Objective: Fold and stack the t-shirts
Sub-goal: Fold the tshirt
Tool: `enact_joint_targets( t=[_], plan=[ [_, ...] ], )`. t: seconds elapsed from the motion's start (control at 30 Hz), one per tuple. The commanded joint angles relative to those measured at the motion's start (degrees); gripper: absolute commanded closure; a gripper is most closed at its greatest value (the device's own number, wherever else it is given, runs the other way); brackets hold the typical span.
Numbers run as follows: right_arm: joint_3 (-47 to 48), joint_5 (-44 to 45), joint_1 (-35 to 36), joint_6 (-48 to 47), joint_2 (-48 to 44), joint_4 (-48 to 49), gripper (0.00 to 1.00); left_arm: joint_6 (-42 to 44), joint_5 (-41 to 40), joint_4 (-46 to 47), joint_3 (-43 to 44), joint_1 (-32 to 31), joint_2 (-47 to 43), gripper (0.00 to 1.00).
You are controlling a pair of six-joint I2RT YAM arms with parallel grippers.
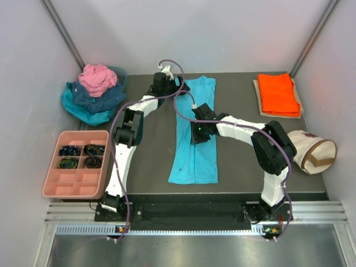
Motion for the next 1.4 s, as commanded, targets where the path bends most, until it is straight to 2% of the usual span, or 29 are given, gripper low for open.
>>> enact_joint_targets(
  t=[0.0, 0.17, 0.37, 0.63, 1.27, 1.33, 1.37],
  plan=[
    [0.88, -0.64, 0.72, 0.25, -0.05, 2.2, 0.79, -0.43, -0.15, -1.43, 0.04, 0.96, 2.09, 0.05],
    [0.44, -0.82, 0.63, 0.34, -0.05, 2.38, 0.85, -0.61, -0.06, -1.43, -0.14, 0.96, 2.09, 0.05],
    [-0.27, -0.91, 0.63, 0.6, -0.14, 2.46, 0.88, -0.87, 0.29, -1.08, -0.4, 1.22, 2.0, 0.05],
    [-1.41, -1.0, 0.72, 0.87, -1.46, 2.64, 1.0, -1.05, 0.37, -0.99, -0.49, 1.31, 2.09, 0.05],
    [-4.49, 1.38, 0.63, 1.04, -5.77, 1.5, 0.99, -1.22, 0.38, -0.82, -0.75, 1.4, 2.0, 0.05],
    [-4.31, 1.47, 0.63, 1.04, -5.85, 1.41, 0.92, -1.22, 0.55, -0.9, -0.75, 1.4, 2.0, 0.05],
    [-4.14, 1.38, 0.72, 1.04, -5.85, 1.32, 0.82, -1.22, 0.46, -0.82, -0.75, 1.4, 2.0, 0.05]
  ],
)
